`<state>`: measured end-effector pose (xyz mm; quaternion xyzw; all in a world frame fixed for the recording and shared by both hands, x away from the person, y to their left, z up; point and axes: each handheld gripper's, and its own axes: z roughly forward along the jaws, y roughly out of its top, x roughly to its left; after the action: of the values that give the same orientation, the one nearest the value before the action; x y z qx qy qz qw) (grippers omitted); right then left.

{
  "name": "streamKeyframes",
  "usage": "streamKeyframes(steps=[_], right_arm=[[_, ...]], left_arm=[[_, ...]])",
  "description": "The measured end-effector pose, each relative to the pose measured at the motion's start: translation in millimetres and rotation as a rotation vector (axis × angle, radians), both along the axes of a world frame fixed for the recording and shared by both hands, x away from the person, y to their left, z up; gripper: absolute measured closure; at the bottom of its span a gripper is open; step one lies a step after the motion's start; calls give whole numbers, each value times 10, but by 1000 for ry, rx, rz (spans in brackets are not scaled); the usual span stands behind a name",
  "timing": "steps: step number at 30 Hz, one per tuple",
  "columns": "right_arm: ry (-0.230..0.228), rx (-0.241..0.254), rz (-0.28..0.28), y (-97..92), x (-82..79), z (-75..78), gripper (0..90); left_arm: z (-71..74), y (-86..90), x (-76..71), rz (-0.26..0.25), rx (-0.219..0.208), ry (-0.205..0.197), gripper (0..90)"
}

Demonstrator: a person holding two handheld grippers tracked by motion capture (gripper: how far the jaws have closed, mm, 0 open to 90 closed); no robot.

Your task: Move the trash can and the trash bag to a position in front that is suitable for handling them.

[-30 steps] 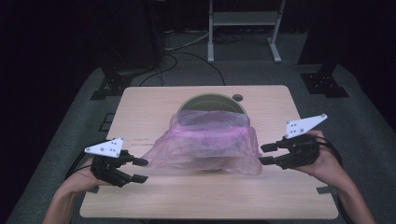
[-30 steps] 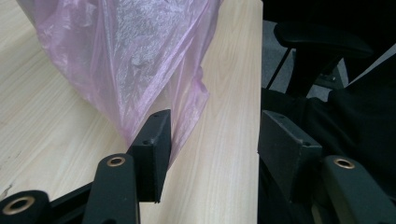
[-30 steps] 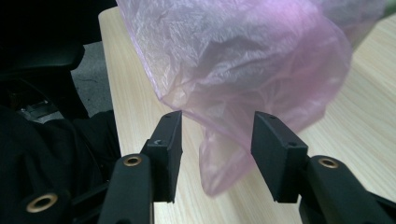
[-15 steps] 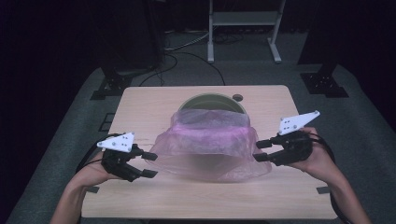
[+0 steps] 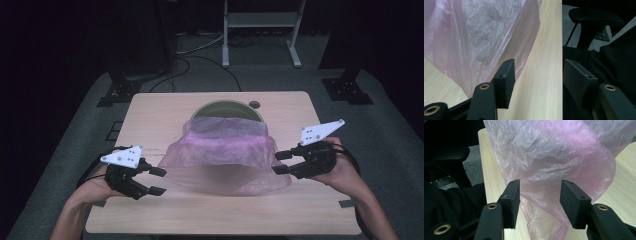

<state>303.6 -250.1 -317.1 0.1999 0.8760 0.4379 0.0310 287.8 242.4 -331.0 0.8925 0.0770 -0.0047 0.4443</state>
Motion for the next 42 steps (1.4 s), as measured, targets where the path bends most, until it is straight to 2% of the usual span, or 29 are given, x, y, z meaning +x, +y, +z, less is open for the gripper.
streamKeyframes(steps=[5,10,13,20,24,31,32,34,37,39,42], right_arm=[[0,12,5,-28,-31,23,480],[-8,15,10,-13,-55,37,454],[-14,3,10,20,-57,26,447],[-21,0,12,67,-39,3,422],[-20,4,20,88,-42,-8,404],[-23,8,26,98,-62,-28,369],[-23,11,25,95,-62,-30,362],[-24,15,23,90,-66,-33,346],[-37,22,16,89,-78,-38,323],[-46,24,8,91,-82,-44,311],[-64,10,-19,101,-73,-56,297]], left_arm=[[96,6,-29,8,2,-28,405],[165,-26,3,40,-4,-58,370],[190,-76,38,68,18,-72,338],[185,-144,147,113,41,-83,286],[138,-223,188,132,79,-102,242],[95,-339,275,154,111,-107,243],[95,-345,287,158,120,-108,251],[89,-355,314,162,119,-111,349],[85,-379,325,174,136,-130,417],[88,-391,325,177,130,-133,479],[109,-401,341,181,137,-154,587]])
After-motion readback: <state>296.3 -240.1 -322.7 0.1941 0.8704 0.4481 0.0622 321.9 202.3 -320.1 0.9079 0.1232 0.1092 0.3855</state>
